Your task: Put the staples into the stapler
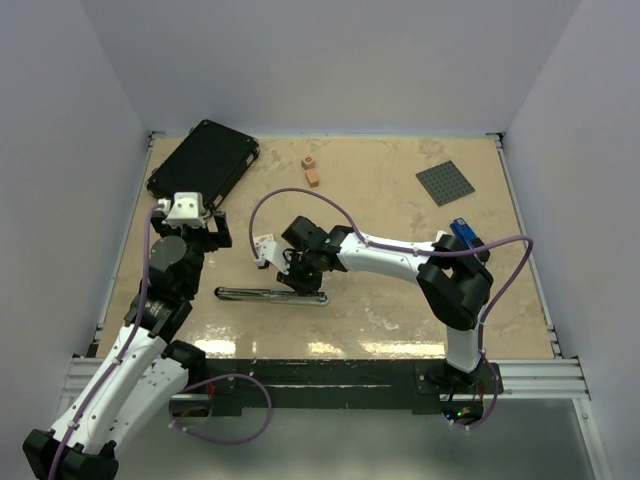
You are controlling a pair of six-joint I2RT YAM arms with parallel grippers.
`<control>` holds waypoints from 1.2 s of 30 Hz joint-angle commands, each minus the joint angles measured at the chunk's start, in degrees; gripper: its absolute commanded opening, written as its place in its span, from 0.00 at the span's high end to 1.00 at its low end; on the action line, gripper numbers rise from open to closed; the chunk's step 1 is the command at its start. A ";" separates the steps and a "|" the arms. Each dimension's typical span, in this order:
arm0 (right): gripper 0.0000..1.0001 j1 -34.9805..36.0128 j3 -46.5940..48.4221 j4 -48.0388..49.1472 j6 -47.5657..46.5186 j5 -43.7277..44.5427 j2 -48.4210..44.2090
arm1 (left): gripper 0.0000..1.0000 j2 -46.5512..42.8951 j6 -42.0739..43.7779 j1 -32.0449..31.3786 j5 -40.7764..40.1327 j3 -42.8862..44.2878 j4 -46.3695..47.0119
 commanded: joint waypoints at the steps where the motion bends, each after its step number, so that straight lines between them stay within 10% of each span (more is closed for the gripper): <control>1: 0.76 -0.07 1.37 -1.69 -0.46 -0.78 0.33 | 0.05 -0.31 0.59 0.47 0.59 2.30 0.96; 15: 0.70 -0.07 1.45 -0.90 0.33 -1.92 -2.66 | 0.05 0.13 0.58 0.56 1.03 2.30 0.96; 36: 0.23 -4.64 -11.29 5.78 13.08 1.25 -11.89 | 0.06 0.31 0.32 0.55 2.26 2.39 0.88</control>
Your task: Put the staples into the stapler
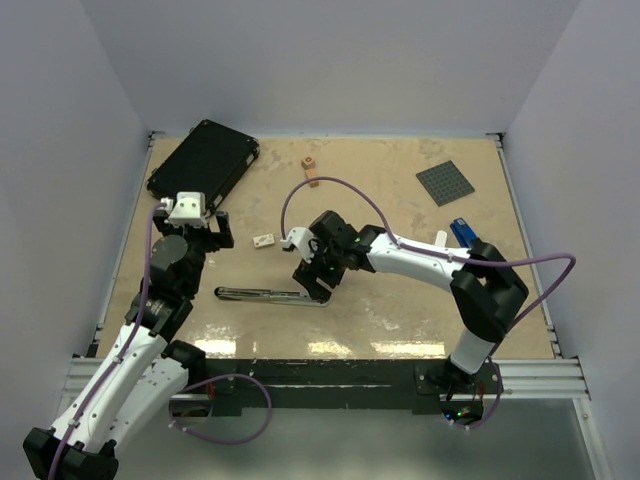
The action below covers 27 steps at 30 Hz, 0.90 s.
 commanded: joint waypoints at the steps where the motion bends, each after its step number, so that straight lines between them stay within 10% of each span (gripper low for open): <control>1: 0.23 0.37 -2.39 1.91 2.50 -0.92 -0.99 | 0.06 -0.30 0.34 0.56 0.70 2.39 0.86; 20: 0.27 7.92 -4.86 2.18 8.38 -7.78 0.07 | 0.06 -0.57 0.25 0.56 0.97 2.56 0.77; 27: 0.31 9.24 -3.02 0.33 15.67 2.41 -4.84 | 0.06 -0.83 0.17 0.56 0.88 2.47 0.68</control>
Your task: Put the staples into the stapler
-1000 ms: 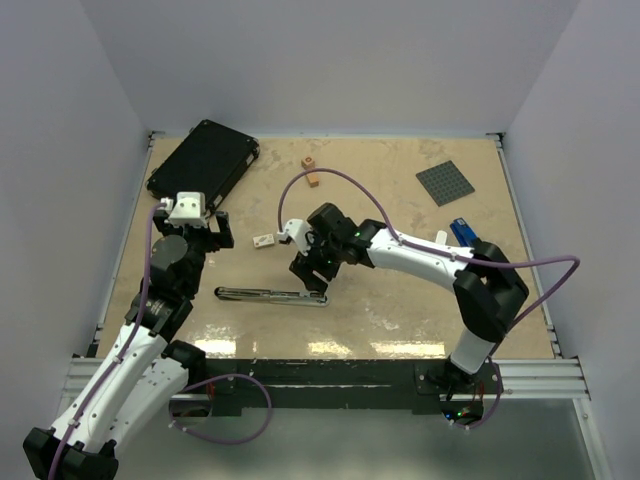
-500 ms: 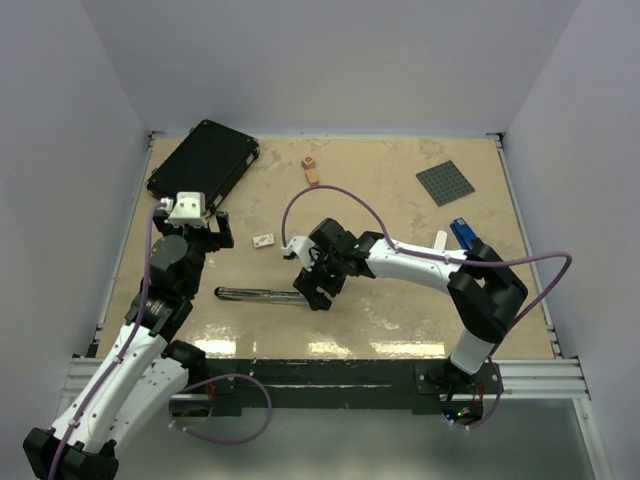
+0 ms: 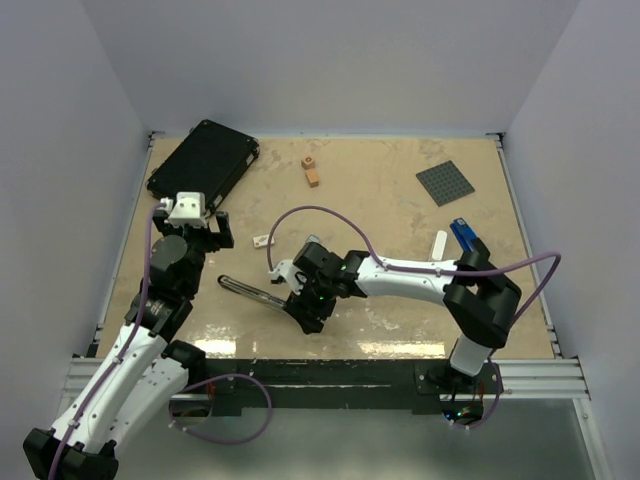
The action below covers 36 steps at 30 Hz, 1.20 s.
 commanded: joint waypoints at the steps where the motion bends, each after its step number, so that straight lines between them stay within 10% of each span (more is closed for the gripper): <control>1: 0.33 -0.13 2.34 0.33 8.09 6.57 -6.16 | 0.06 -0.70 0.19 0.53 0.49 2.47 0.79; 5: 0.39 -0.22 4.71 0.78 11.97 17.62 -6.17 | 0.06 -0.79 0.10 0.53 0.40 2.56 0.61; 36: 0.53 2.06 8.23 4.29 11.27 15.01 5.17 | 0.06 -0.70 0.19 0.53 -0.13 2.56 0.44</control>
